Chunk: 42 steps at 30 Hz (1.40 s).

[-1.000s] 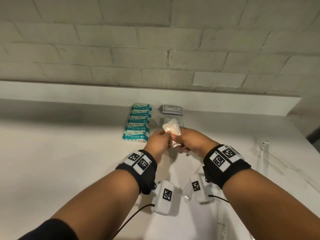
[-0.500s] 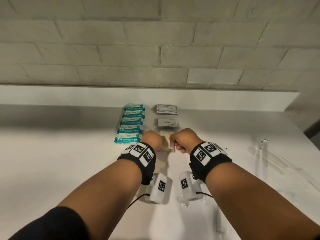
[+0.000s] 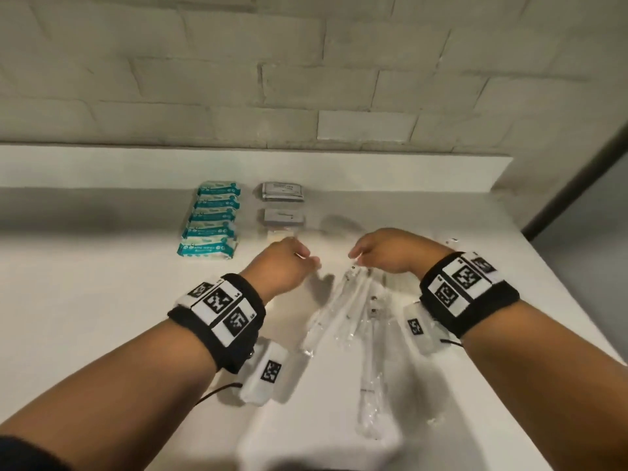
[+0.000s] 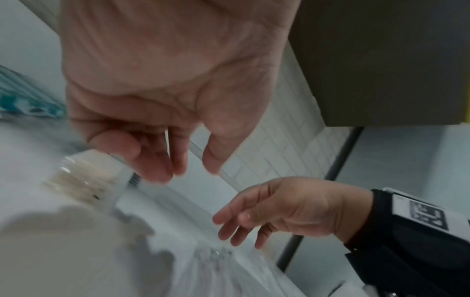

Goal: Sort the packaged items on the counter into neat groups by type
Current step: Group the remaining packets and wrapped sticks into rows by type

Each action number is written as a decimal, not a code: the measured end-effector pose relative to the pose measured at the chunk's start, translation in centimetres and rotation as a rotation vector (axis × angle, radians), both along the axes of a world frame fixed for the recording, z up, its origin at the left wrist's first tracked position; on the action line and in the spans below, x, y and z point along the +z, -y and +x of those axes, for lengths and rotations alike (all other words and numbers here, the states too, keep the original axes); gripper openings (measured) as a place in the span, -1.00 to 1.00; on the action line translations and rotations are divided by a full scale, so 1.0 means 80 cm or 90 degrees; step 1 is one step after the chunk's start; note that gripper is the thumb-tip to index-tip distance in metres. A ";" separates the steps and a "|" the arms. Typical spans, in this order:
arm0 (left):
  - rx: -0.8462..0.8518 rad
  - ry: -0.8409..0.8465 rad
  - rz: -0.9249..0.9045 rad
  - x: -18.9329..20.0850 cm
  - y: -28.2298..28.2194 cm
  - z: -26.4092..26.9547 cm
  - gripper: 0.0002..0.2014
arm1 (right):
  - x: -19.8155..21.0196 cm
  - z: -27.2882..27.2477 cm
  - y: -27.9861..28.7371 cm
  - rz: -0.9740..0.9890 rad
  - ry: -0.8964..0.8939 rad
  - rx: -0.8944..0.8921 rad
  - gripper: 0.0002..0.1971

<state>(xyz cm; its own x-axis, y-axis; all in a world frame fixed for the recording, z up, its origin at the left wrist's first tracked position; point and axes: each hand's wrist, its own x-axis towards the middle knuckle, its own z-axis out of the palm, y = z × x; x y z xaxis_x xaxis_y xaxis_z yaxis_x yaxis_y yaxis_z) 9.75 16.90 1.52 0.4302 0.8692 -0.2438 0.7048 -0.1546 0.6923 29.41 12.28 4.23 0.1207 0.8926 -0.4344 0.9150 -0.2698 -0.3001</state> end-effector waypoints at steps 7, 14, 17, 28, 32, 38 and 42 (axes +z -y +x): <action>-0.236 -0.302 0.057 -0.009 0.069 0.025 -0.53 | -0.025 0.025 0.092 -0.093 0.050 0.094 -0.62; -0.148 -0.324 -0.016 -0.020 0.088 0.015 -0.56 | -0.037 0.046 0.074 0.095 0.102 0.063 -0.55; -0.097 -0.322 -0.033 -0.018 0.096 0.005 -0.78 | -0.045 0.034 0.057 0.063 0.186 0.179 -0.36; 0.083 -0.089 -0.039 -0.026 0.133 0.000 -0.89 | -0.037 0.028 0.122 0.111 0.153 0.311 -0.80; 0.069 -0.083 0.026 -0.032 0.147 0.035 -0.89 | -0.034 0.032 0.139 0.161 0.197 0.354 -0.80; -0.006 -0.096 0.070 -0.024 0.152 0.072 -0.70 | 0.007 0.161 0.158 0.147 0.148 0.023 -0.77; -0.189 -0.249 0.018 -0.034 0.167 0.090 -0.46 | 0.001 0.236 0.194 0.085 0.114 -0.161 -0.83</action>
